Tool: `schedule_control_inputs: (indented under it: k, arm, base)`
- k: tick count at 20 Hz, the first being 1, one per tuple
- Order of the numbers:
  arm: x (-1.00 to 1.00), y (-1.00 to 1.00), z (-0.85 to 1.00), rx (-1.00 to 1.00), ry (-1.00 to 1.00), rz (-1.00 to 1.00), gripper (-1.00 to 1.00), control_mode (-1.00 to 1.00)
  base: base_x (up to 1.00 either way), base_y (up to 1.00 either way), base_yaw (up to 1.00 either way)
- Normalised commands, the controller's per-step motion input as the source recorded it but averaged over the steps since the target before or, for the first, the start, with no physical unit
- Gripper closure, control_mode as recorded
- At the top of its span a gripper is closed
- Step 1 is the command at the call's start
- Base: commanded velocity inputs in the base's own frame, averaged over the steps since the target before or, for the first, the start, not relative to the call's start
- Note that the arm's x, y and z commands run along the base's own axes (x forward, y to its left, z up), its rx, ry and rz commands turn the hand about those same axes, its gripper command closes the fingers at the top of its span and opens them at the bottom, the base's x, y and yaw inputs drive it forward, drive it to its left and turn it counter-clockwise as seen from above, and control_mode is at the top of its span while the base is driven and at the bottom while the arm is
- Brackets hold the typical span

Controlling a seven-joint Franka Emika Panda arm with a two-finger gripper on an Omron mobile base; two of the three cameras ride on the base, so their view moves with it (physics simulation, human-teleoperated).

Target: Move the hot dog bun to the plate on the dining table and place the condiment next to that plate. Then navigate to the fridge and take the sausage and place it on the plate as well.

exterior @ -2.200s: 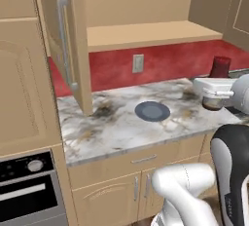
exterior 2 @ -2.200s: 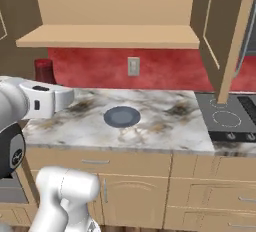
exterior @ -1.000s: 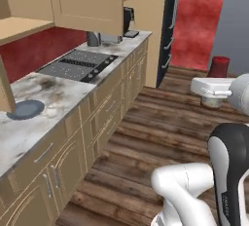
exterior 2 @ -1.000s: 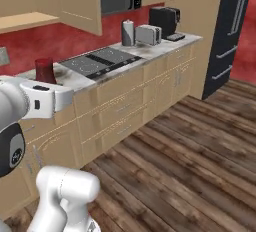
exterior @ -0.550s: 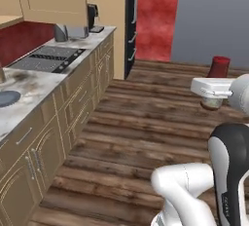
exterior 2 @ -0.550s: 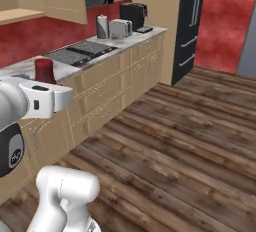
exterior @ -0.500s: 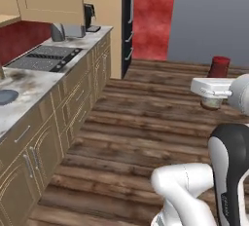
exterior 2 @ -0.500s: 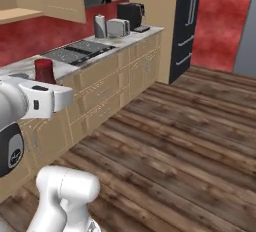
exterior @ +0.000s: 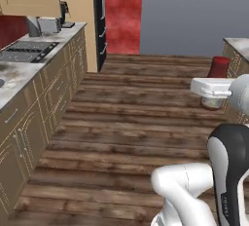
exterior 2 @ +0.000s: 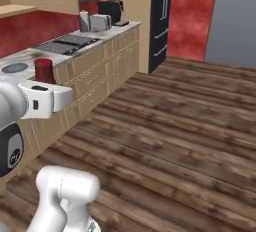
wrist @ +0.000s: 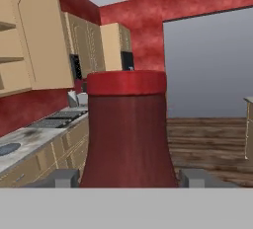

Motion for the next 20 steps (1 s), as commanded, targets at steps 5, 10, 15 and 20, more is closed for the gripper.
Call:
schedule_control_inputs:
  k: [5,10,15,20]
  arm:
    - [0.0,0.0,0.0,0.0,0.0,0.0,1.0,1.0]
    - [0.0,0.0,0.0,0.0,0.0,0.0,1.0,1.0]
    - [0.0,0.0,0.0,0.0,0.0,0.0,1.0,1.0]
    - [0.0,0.0,0.0,0.0,0.0,0.0,1.0,1.0]
  base:
    - [-0.97,-0.37,-0.2]
    - [-0.66,-0.85,-0.11]
    - [-0.63,-1.0,-0.1]
    - [-0.36,-1.0,-0.06]
